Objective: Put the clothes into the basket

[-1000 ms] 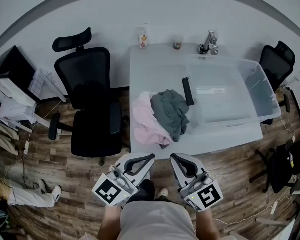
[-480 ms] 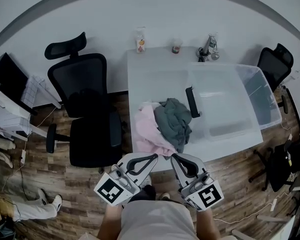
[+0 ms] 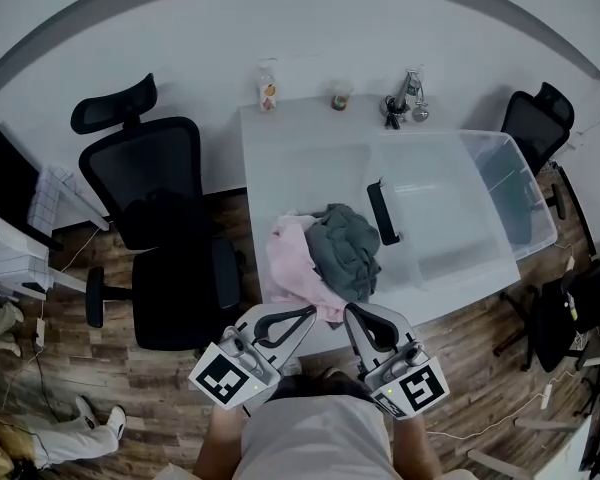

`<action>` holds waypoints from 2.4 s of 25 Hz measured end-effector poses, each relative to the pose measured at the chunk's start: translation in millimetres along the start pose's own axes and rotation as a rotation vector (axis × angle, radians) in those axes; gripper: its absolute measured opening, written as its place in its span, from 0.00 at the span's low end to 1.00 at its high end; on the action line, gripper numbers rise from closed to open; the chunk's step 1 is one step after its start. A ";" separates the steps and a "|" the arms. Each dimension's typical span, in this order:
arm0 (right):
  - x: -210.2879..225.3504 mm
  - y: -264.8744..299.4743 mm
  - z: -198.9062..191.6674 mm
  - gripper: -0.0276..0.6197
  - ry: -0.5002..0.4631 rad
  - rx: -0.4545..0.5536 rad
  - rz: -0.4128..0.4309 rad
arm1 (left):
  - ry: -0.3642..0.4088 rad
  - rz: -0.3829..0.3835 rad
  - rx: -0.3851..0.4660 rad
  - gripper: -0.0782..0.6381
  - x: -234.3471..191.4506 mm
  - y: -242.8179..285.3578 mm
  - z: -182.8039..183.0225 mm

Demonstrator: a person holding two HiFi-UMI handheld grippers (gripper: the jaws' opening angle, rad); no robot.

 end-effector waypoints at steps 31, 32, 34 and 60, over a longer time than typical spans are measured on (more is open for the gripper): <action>116.1 54.8 -48.8 0.05 -0.086 -0.282 -0.086 | 0.012 0.022 -0.112 0.11 -71.8 83.9 -37.1; 118.3 56.1 -50.6 0.05 -0.089 -0.295 -0.089 | 0.012 0.020 -0.116 0.11 -73.2 85.7 -37.9; 122.2 59.9 -53.5 0.05 -0.100 -0.316 -0.092 | 0.016 0.016 -0.120 0.11 -75.9 89.1 -39.9; 137.9 119.8 -134.5 0.50 -0.202 -0.700 0.009 | 0.025 0.020 -0.182 0.11 -109.2 102.4 -60.2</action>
Point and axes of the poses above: the fingertips, and each gripper's own axes: y forward along the fingers, x to its right, z out of its top, the point moved 6 cm from there along -y, backward along the fingers, and after that the axes turned 1 degree about x, right-handed, at the moved point
